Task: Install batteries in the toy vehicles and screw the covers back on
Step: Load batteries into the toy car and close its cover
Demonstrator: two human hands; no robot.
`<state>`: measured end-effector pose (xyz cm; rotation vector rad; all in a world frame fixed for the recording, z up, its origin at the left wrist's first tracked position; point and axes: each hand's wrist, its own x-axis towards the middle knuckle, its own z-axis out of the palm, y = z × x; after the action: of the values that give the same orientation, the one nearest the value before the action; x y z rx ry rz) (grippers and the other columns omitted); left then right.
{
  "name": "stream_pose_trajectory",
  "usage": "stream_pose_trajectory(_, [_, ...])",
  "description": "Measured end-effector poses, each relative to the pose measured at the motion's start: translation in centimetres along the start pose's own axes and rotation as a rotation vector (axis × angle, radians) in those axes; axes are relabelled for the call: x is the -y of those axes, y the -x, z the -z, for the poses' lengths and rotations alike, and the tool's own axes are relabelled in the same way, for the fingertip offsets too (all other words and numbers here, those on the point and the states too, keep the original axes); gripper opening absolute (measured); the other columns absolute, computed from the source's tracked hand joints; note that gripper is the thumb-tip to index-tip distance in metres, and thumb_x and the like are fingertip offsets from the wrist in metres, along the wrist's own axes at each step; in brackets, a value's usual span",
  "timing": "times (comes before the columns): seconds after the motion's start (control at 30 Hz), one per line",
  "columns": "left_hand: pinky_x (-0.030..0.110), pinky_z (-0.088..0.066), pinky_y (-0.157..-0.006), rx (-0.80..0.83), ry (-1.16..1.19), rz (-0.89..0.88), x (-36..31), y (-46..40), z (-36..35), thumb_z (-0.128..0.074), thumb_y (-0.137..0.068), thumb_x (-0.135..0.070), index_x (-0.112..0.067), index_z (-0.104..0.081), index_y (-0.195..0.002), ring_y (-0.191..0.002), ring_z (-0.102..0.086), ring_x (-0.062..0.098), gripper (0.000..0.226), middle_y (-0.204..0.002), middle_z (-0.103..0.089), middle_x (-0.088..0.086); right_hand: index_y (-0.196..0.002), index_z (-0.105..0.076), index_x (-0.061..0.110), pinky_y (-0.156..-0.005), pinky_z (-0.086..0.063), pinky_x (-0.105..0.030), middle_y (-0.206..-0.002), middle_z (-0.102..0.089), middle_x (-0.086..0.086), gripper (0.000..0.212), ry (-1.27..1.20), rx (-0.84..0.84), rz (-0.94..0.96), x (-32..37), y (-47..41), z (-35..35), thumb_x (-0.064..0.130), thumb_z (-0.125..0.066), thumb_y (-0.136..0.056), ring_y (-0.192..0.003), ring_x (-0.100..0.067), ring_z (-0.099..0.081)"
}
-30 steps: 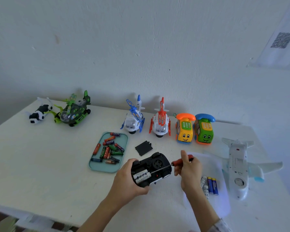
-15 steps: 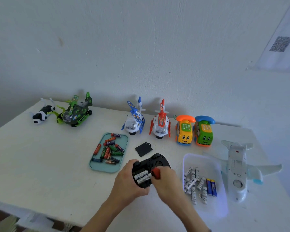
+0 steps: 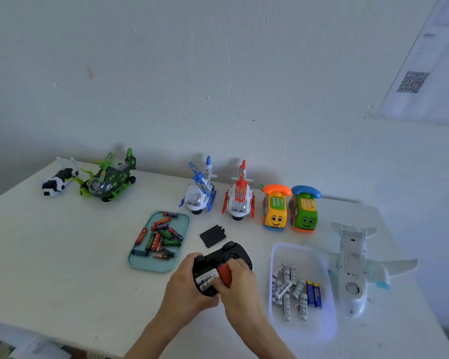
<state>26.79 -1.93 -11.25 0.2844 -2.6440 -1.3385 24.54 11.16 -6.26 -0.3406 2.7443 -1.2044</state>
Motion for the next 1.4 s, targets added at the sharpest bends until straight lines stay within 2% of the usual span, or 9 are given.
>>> stream_pose_trajectory(0.17, [0.016,-0.05,-0.067,0.011,0.016,0.004,-0.5,-0.1,0.2,-0.082,-0.051,-0.031,-0.036,-0.046,-0.109,-0.083,-0.06,-0.001,0.069,-0.094,-0.061,-0.015,-0.061,-0.039,0.026,-0.048,-0.034,-0.016,-0.059,-0.044,0.007,0.037,-0.184,0.0,-0.011,0.7,0.4,1.0,0.007,-0.067,-0.078,-0.051,-0.008,-0.035])
stream_pose_trajectory(0.3, [0.017,-0.051,-0.076,0.061,0.046,-0.009,-0.4,0.1,0.5,-0.082,-0.052,-0.034,-0.04,-0.034,-0.126,-0.093,-0.06,0.002,0.088,-0.106,-0.057,-0.02,-0.068,-0.056,0.017,-0.051,-0.039,-0.017,-0.062,-0.059,-0.001,0.02,-0.312,-0.095,-0.052,-0.3,-0.4,4.4,0.006,-0.071,-0.074,-0.055,-0.008,-0.045])
stream_pose_trajectory(0.4, [0.021,-0.053,-0.077,0.118,0.015,-0.048,0.1,0.0,1.5,-0.082,-0.05,-0.039,-0.041,-0.042,-0.117,-0.094,-0.06,0.002,0.078,-0.105,-0.057,-0.019,-0.073,-0.06,0.01,-0.048,-0.04,-0.021,-0.061,-0.064,-0.001,0.013,-0.311,-0.172,-0.105,-2.4,-1.0,8.3,0.004,-0.071,-0.076,-0.046,-0.007,-0.047])
stream_pose_trajectory(0.63, [0.017,-0.049,-0.08,0.355,-0.068,-0.095,0.5,-1.0,5.8,-0.083,-0.049,-0.032,-0.045,-0.043,-0.121,-0.1,-0.054,0.0,0.083,-0.114,-0.051,-0.015,-0.069,-0.055,0.001,-0.044,-0.033,-0.021,-0.054,-0.045,-0.007,0.014,0.054,-0.097,-0.413,-9.5,-2.2,10.9,0.0,-0.068,-0.075,-0.043,-0.016,-0.039])
stream_pose_trajectory(0.77, [0.012,-0.043,-0.086,0.522,-0.253,-0.154,0.2,-2.1,7.6,-0.077,-0.059,-0.015,-0.047,-0.035,-0.131,-0.109,-0.044,-0.009,0.09,-0.123,-0.038,-0.031,-0.067,-0.049,0.007,-0.046,-0.034,-0.023,-0.055,-0.046,-0.004,0.019,0.181,-0.119,-0.427,-9.7,-1.9,9.5,0.003,-0.065,-0.076,-0.046,-0.016,-0.041])
stream_pose_trajectory(0.83, [0.021,-0.043,-0.093,0.539,-0.391,-0.238,0.1,-2.7,7.9,-0.07,-0.063,-0.005,-0.047,-0.031,-0.134,-0.115,-0.041,-0.005,0.091,-0.127,-0.031,-0.033,-0.067,-0.048,0.011,-0.048,-0.034,-0.026,-0.06,-0.049,-0.001,0.02,0.239,-0.219,-0.357,-8.6,-1.5,8.7,0.008,-0.063,-0.081,-0.05,-0.016,-0.043])
stream_pose_trajectory(0.97, [0.027,-0.036,-0.098,0.507,-0.613,-0.394,-0.3,-3.4,7.7,-0.05,-0.072,0.01,-0.051,-0.025,-0.139,-0.124,-0.039,0.009,0.094,-0.14,-0.027,-0.021,-0.065,-0.043,0.024,-0.044,-0.028,-0.019,-0.057,-0.046,0.007,0.031,0.067,-0.234,-0.124,-4.0,-0.5,6.5,0.013,-0.066,-0.083,-0.049,-0.008,-0.039])
stream_pose_trajectory(1.17, [0.026,-0.039,-0.098,0.337,-0.555,-0.416,0.2,-3.4,6.2,-0.055,-0.074,0.009,-0.045,-0.019,-0.148,-0.121,-0.046,0.009,0.098,-0.141,-0.042,-0.017,-0.079,-0.056,0.002,-0.037,-0.036,-0.025,-0.064,-0.05,-0.008,0.015,-0.225,0.078,-0.163,-0.3,-0.1,0.8,0.012,-0.067,-0.079,-0.041,-0.016,-0.043])
stream_pose_trajectory(1.4, [0.023,-0.041,-0.095,-0.028,-0.108,0.073,0.3,0.4,4.0,-0.048,-0.091,-0.001,-0.014,-0.033,-0.142,-0.115,-0.05,0.016,0.055,-0.129,-0.051,0.002,-0.085,-0.057,0.003,-0.035,-0.032,-0.022,-0.073,-0.06,-0.013,0.012,-0.383,0.077,-0.267,-0.4,-0.3,0.4,0.009,-0.067,-0.081,-0.036,-0.017,-0.04])
